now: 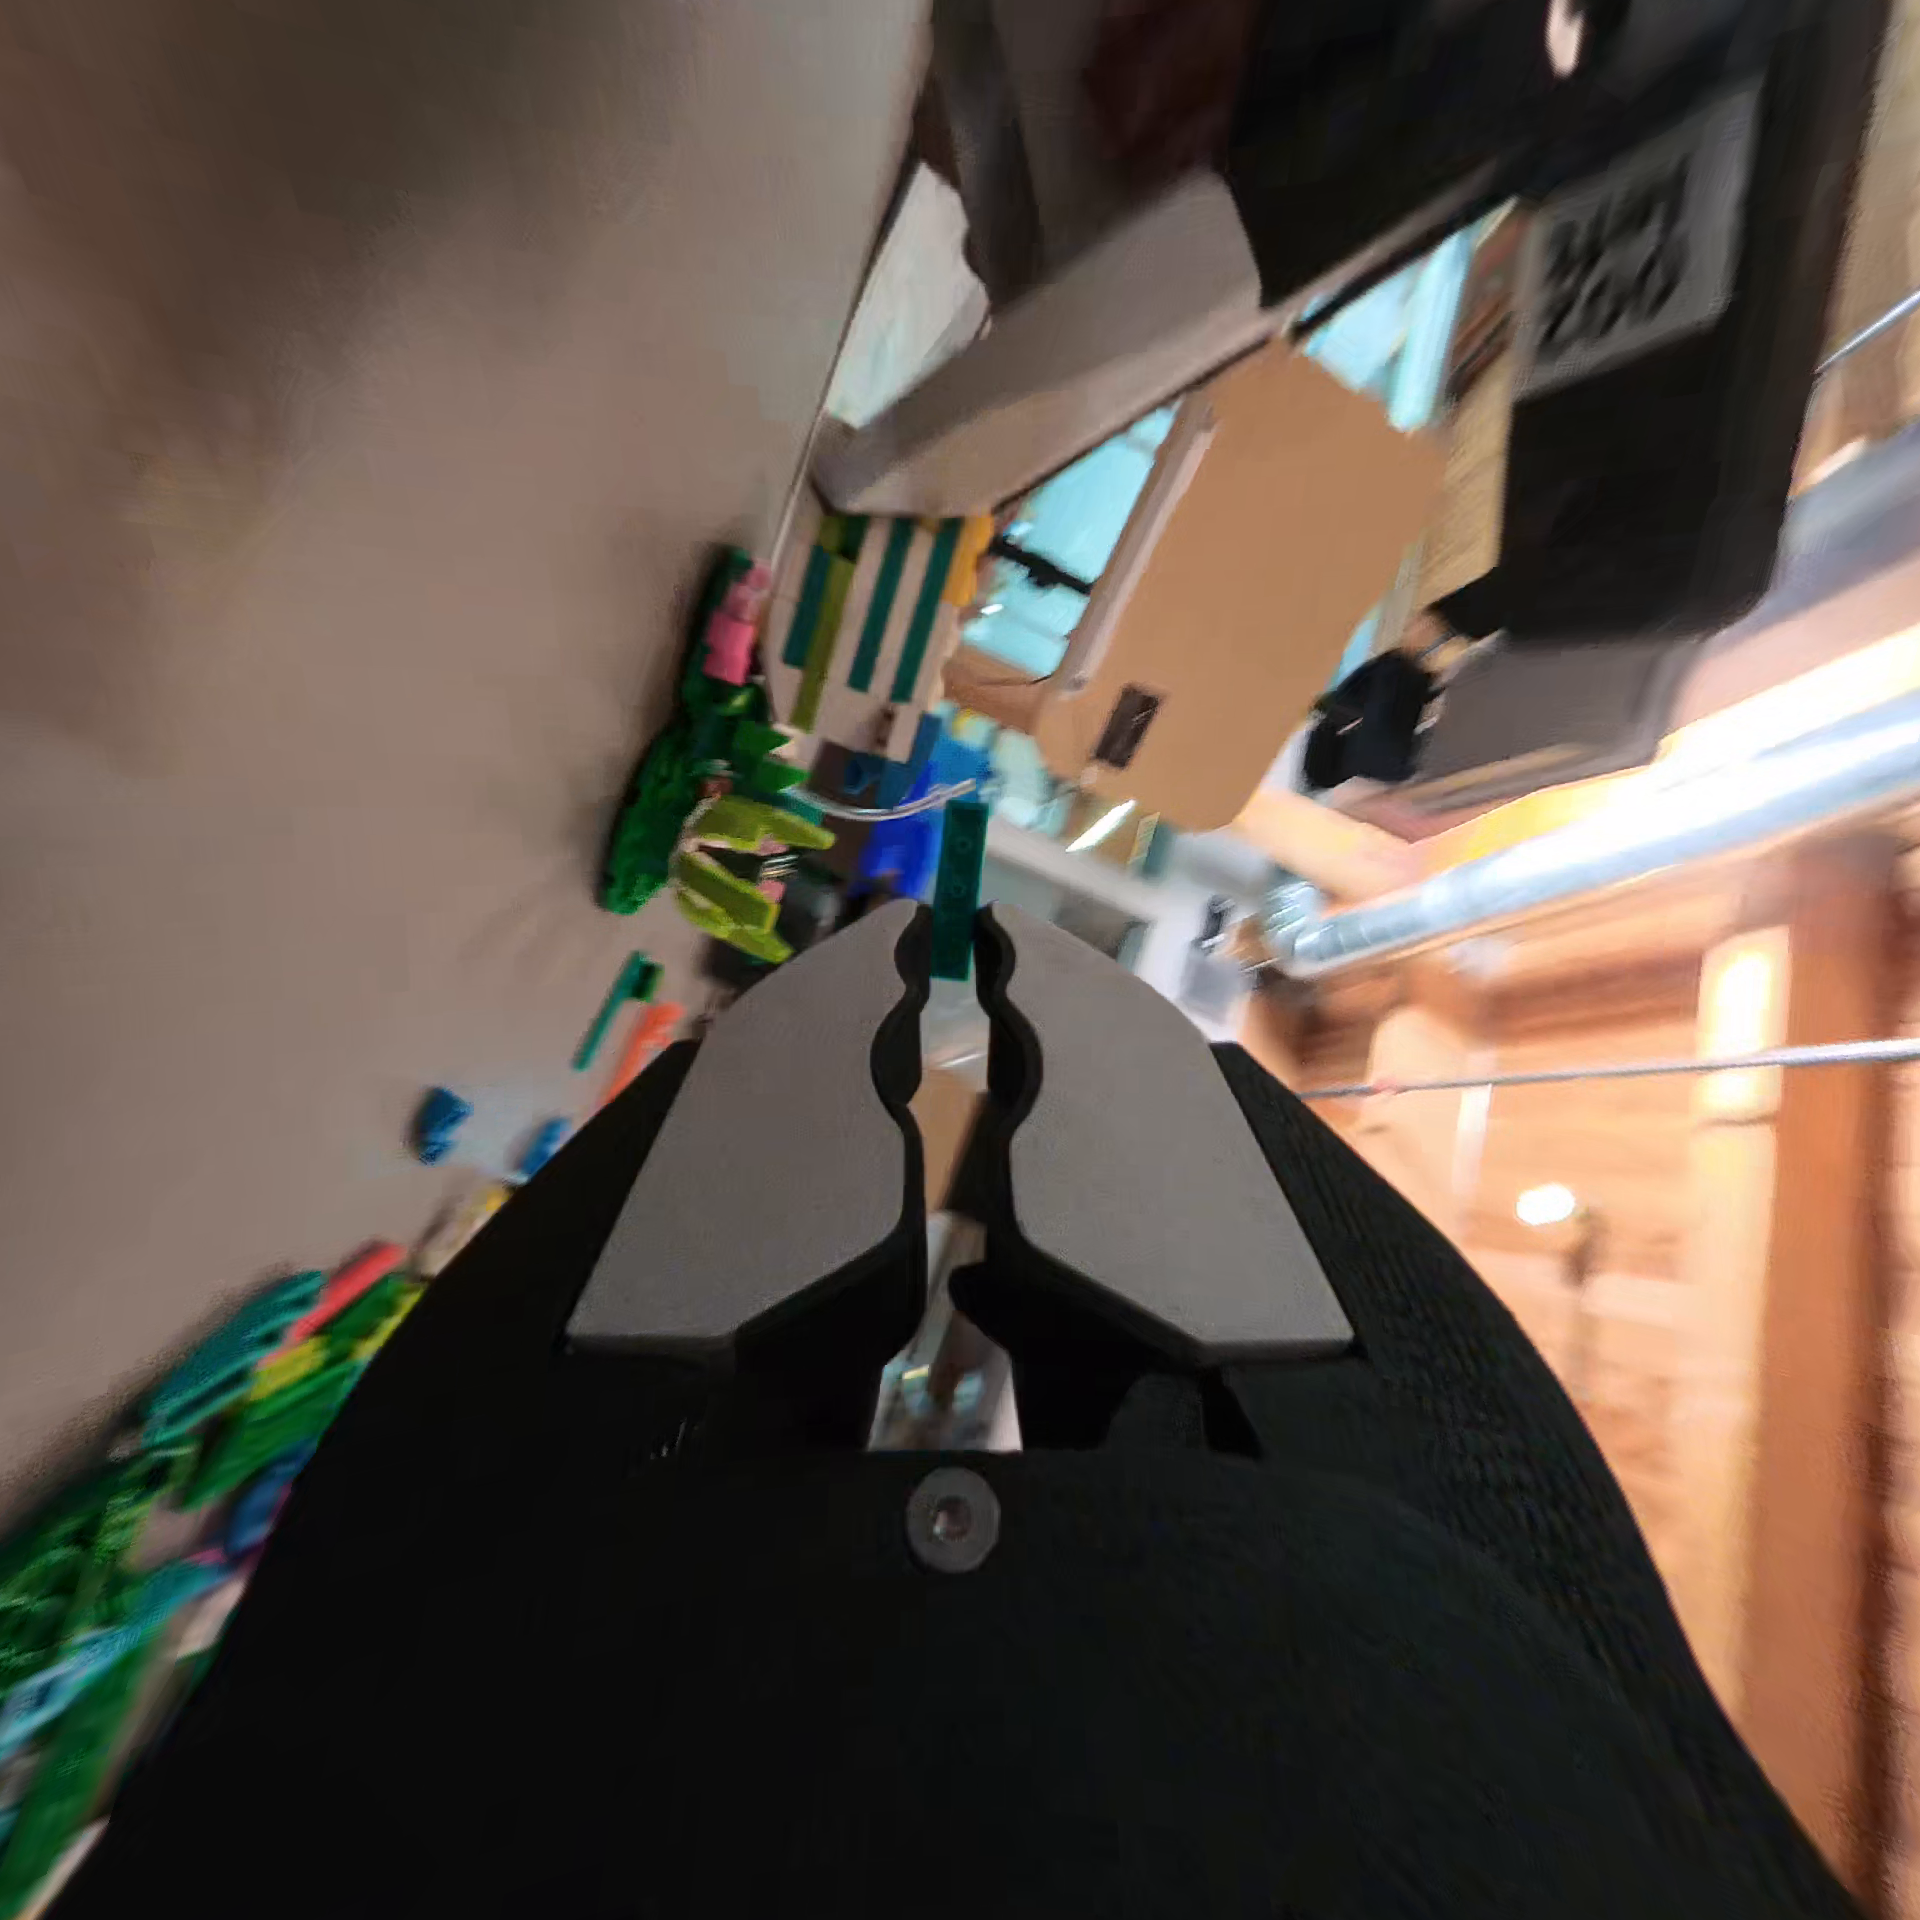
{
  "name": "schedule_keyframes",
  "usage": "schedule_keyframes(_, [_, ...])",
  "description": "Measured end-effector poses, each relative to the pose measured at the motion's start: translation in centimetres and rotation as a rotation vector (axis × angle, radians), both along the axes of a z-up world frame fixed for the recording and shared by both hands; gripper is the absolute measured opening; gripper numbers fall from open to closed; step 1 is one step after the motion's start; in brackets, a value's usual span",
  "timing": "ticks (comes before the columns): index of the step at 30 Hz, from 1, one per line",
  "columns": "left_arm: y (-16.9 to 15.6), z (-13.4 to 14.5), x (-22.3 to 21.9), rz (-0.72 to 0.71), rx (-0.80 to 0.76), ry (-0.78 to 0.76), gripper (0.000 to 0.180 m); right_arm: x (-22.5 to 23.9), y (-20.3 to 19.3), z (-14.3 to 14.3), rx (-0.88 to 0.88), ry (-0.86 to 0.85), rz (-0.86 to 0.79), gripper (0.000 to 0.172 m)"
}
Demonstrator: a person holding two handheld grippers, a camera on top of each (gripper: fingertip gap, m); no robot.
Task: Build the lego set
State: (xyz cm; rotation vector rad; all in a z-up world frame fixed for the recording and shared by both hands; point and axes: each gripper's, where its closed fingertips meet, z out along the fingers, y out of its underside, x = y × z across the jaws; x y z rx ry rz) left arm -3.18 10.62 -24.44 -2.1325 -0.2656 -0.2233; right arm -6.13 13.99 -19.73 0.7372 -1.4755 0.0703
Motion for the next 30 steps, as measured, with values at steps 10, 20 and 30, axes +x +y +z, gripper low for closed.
schedule_keyframes(10, [0.3,0.9,1.3,-0.064,0.059,-0.108,0.008,2.2,-1.3,1.4,0.176,0.262,0.225,0.006])
schedule_keyframes(20, [0.5,0.7,2.3,-0.114,0.046,-0.107,0.008,3.9,-2.6,0.3,0.417,0.273,0.42,0.006])
schedule_keyframes(30, [-1.6,0.3,-0.2,-0.007,-0.024,-0.062,0.008,1.6,3.5,-5.6,0.724,0.071,0.29,0.006])
